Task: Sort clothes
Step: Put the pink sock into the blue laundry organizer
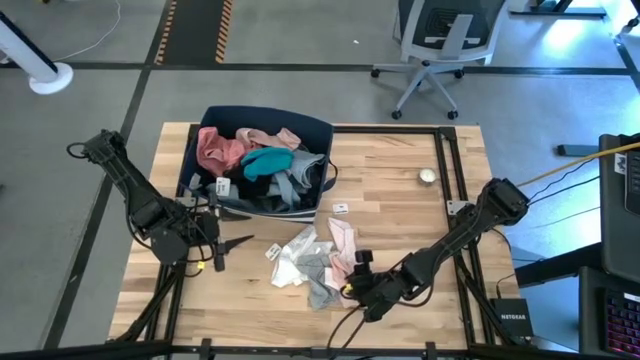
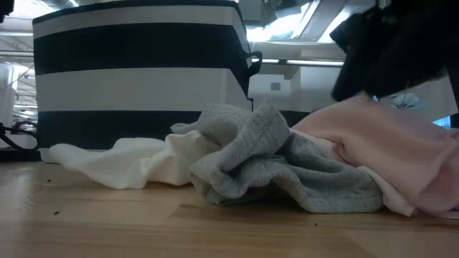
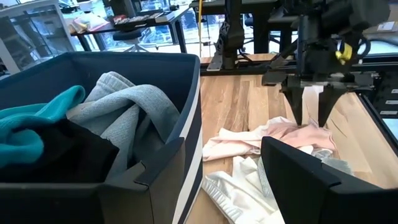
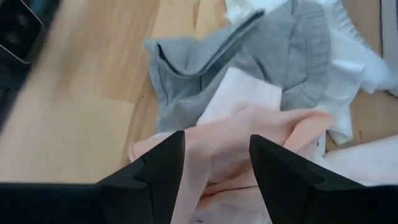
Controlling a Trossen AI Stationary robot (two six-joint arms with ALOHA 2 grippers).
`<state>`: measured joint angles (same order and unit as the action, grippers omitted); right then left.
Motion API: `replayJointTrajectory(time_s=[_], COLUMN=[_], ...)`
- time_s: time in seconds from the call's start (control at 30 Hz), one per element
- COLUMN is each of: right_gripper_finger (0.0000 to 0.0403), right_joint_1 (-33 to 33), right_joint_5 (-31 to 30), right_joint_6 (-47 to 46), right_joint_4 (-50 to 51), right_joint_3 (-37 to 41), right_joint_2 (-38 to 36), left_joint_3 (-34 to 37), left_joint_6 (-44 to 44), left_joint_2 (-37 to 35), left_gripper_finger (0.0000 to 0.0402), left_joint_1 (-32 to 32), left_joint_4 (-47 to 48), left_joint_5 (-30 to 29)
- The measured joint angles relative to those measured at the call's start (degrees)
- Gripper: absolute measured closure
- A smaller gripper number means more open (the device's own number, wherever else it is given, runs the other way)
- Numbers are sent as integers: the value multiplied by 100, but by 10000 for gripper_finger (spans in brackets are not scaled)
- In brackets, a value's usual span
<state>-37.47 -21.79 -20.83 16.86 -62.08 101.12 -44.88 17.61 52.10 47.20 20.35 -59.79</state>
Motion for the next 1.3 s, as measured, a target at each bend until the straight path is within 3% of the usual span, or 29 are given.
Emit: replayJointTrajectory(time_s=[0.2,0.3,0.6,0.8,0.97,1.1,1.3], right_gripper_finger=[204,224,386,375,395,388,393], right_joint_1=[13,0,0,0,60,283,942], right_joint_5=[196,-24,-169,-687,-1127,-1493,-1470], right_joint_6=[131,177,1071,1404,2091,2819,3905], right_joint_4=[-18,-51,365,1507,2449,2570,2410], right_joint_3=[7,5,-415,-1256,-2271,-2983,-3708], right_joint_2=[406,404,404,404,400,395,393], left_joint_3=[0,0,0,42,42,42,42], left_joint_6=[23,3,2,0,-6,-31,-41], left_joint_2=[0,0,0,0,0,2,2], left_gripper_finger=[194,194,194,194,194,194,194], left_joint_1=[1,0,0,2,0,0,0], left_joint_4=[6,5,6,16,12,12,14], left_joint_5=[0,-2,-2,-2,-4,-4,-4])
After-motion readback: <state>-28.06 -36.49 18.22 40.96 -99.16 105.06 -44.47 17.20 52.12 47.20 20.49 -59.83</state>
